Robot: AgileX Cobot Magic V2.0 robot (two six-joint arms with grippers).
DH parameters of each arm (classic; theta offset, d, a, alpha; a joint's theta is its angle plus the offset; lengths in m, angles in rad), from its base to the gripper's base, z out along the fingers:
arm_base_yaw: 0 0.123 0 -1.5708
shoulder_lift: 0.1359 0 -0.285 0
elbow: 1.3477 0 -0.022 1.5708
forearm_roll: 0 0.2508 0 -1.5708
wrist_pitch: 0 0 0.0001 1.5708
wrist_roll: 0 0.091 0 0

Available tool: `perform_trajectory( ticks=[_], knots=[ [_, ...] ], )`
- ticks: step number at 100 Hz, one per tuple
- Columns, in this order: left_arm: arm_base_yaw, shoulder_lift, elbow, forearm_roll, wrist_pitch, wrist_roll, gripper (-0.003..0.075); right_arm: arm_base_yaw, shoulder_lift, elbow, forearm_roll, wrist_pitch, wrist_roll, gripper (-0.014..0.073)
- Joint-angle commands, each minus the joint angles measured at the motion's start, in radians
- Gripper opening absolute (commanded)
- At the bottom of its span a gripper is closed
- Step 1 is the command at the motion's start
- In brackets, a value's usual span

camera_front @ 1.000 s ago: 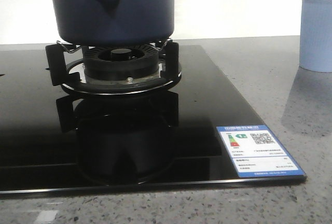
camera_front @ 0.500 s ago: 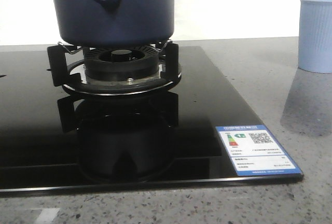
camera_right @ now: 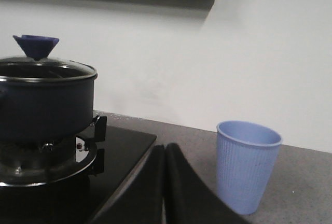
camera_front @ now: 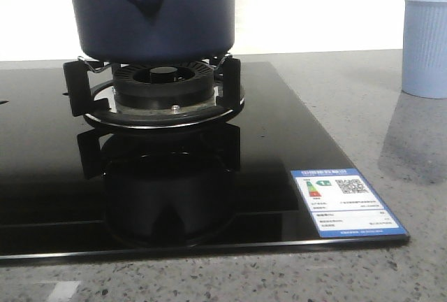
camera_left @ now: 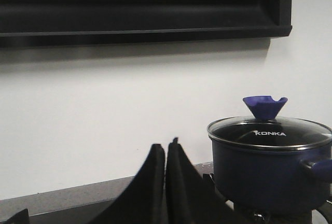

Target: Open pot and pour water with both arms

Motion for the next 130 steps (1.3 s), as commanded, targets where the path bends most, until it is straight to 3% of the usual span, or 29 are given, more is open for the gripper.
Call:
perform_trajectory(
  ticks=[1,105,121,130],
  knots=[
    [0.005,-0.005,-0.01,-0.01,-0.056,-0.002,-0.002,-0.007,-0.017,0.009,0.008,0.01,0.003,-0.0071],
    [0.005,-0.006,-0.003,0.009,-0.055,-0.003,-0.002,-0.007,-0.022,0.023,0.008,0.003,0.003,-0.0071],
    [0.065,-0.006,0.056,0.257,-0.053,-0.231,-0.002,-0.007,-0.022,0.023,0.008,0.003,0.003,-0.0071],
    [0.151,-0.006,0.113,0.285,-0.053,-0.322,-0.002,-0.007,-0.022,0.023,0.008,0.003,0.003,-0.0071]
  ],
)
